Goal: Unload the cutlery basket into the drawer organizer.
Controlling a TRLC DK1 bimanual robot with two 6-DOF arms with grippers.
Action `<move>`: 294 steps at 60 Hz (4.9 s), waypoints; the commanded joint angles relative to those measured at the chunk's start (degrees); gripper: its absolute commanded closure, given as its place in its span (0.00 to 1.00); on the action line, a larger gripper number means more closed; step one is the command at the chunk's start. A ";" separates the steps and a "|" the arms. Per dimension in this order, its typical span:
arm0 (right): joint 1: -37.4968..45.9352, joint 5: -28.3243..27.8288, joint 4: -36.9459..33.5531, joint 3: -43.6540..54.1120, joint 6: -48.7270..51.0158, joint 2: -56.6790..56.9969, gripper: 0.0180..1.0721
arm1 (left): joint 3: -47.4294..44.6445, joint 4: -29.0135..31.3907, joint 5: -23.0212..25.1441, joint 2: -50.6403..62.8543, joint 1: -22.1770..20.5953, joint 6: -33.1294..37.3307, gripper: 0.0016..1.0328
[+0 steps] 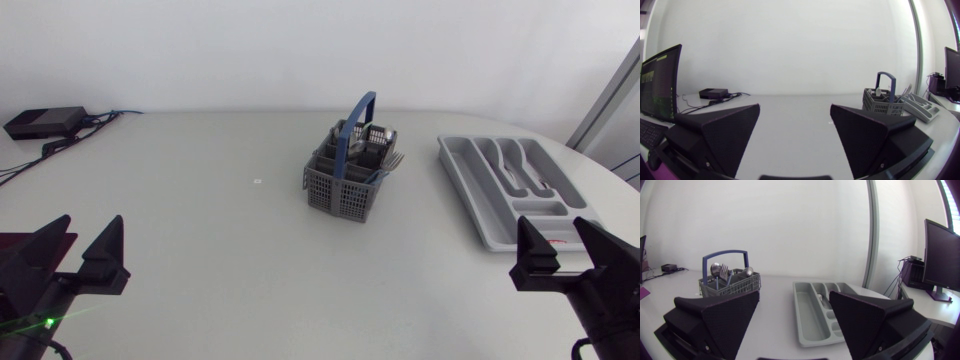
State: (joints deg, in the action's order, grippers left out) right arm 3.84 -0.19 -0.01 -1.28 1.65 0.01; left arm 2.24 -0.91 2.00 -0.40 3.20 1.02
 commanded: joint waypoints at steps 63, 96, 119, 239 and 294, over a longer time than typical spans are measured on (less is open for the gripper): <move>-5.42 2.73 3.61 -3.20 -0.24 -4.93 0.04 | 11.82 -1.20 -2.00 14.47 -3.20 -4.00 0.07; -5.59 3.79 6.16 -12.08 -1.83 -26.91 0.04 | 40.30 18.66 -14.92 51.73 -23.77 -5.24 0.11; -5.95 3.97 -5.35 -22.01 4.85 -40.00 0.05 | 58.93 34.66 -10.00 77.48 -30.36 5.75 0.10; -13.86 0.27 -2.89 -29.83 14.52 -61.80 0.05 | 67.46 26.04 1.60 91.90 -33.61 7.51 0.97; -23.35 -3.24 -5.61 -50.23 9.86 -86.06 0.38 | 45.31 37.65 6.53 58.06 -17.09 21.75 0.22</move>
State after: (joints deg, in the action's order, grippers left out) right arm -19.77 -2.11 -4.95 -49.08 13.26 -83.09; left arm 49.93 34.72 7.33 59.13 -17.12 19.66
